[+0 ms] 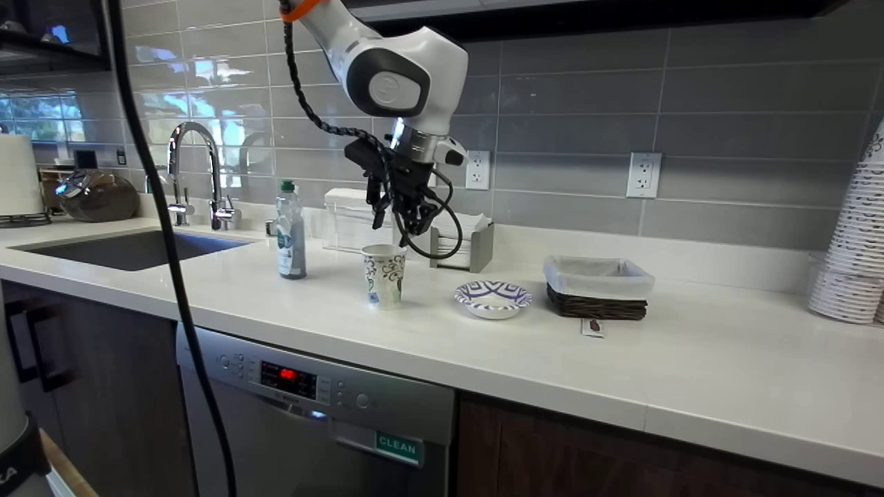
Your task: Put the spoon in the cup inside the bowl
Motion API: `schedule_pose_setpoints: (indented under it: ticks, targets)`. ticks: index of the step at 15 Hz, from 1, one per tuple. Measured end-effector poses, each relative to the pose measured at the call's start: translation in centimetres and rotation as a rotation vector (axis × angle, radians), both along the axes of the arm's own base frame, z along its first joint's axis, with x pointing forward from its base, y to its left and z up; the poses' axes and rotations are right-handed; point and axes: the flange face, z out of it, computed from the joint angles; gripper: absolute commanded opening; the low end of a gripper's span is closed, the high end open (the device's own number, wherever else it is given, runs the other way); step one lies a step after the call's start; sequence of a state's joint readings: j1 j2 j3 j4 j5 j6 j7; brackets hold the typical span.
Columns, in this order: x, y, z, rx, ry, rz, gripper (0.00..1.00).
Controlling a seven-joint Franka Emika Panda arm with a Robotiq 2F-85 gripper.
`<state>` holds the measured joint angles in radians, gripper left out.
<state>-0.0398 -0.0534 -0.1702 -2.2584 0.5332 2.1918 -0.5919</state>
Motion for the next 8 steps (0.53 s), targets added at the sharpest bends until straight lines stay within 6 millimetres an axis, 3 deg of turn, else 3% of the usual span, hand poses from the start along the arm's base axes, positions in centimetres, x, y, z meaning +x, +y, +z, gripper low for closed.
schedule_pose_setpoints:
  ticks: [8]
  targets:
    - [-0.34,-0.22,-0.02,0.025,0.041,-0.012,0.7]
